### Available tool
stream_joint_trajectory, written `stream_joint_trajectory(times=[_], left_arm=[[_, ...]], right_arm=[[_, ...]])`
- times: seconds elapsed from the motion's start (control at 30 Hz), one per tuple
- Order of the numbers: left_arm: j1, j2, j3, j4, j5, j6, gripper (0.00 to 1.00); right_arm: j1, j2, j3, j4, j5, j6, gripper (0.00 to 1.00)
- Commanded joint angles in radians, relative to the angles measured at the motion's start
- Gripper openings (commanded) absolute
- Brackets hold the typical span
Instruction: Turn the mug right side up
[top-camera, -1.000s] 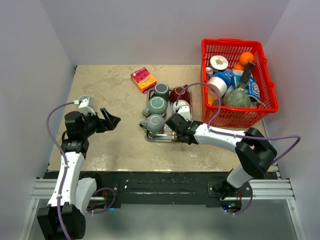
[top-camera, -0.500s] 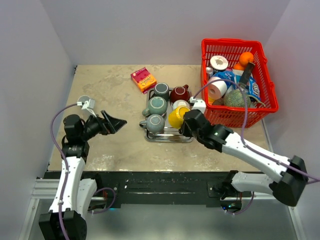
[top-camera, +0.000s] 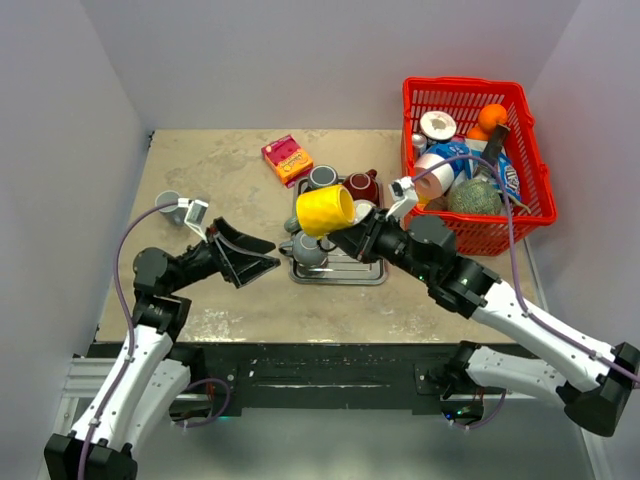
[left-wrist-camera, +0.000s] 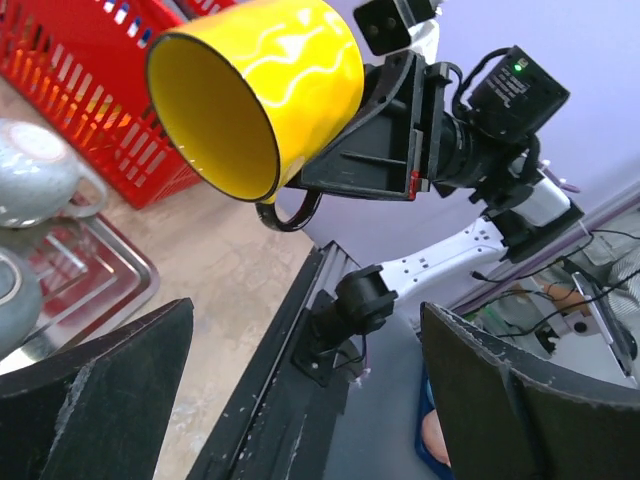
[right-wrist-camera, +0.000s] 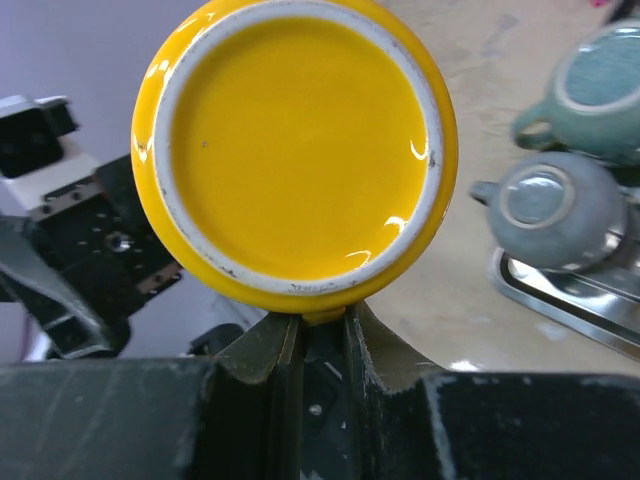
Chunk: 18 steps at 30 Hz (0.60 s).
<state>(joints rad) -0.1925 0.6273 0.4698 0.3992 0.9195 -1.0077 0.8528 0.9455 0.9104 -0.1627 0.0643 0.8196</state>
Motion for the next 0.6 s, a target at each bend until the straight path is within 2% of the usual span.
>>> stream_joint_trajectory(times=[0.0, 0.3, 0.4, 0.43, 0.57], left_arm=[[-0.047, 0.015, 0.032, 0.124, -0.073, -0.072, 0.99], [-0.073, 0.071, 0.066, 0.078, -0.134, -0.043, 0.98], [-0.074, 0.061, 0.055, 0.062, -0.182, -0.083, 0.88], [-0.074, 0.058, 0.047, 0.091, -0.189, -0.101, 0.81], [-0.074, 0.037, 0.006, 0.176, -0.208, -0.184, 0.65]], right_arm=[[0.044, 0.036, 0.059, 0.38, -0.149, 0.079, 0.0], [0.167, 0.176, 0.114, 0.578, -0.135, 0.084, 0.0], [0.183, 0.209, 0.13, 0.609, -0.144, 0.095, 0.0], [0.186, 0.214, 0.13, 0.615, -0.144, 0.098, 0.0], [0.199, 0.228, 0.117, 0.664, -0.132, 0.11, 0.0]])
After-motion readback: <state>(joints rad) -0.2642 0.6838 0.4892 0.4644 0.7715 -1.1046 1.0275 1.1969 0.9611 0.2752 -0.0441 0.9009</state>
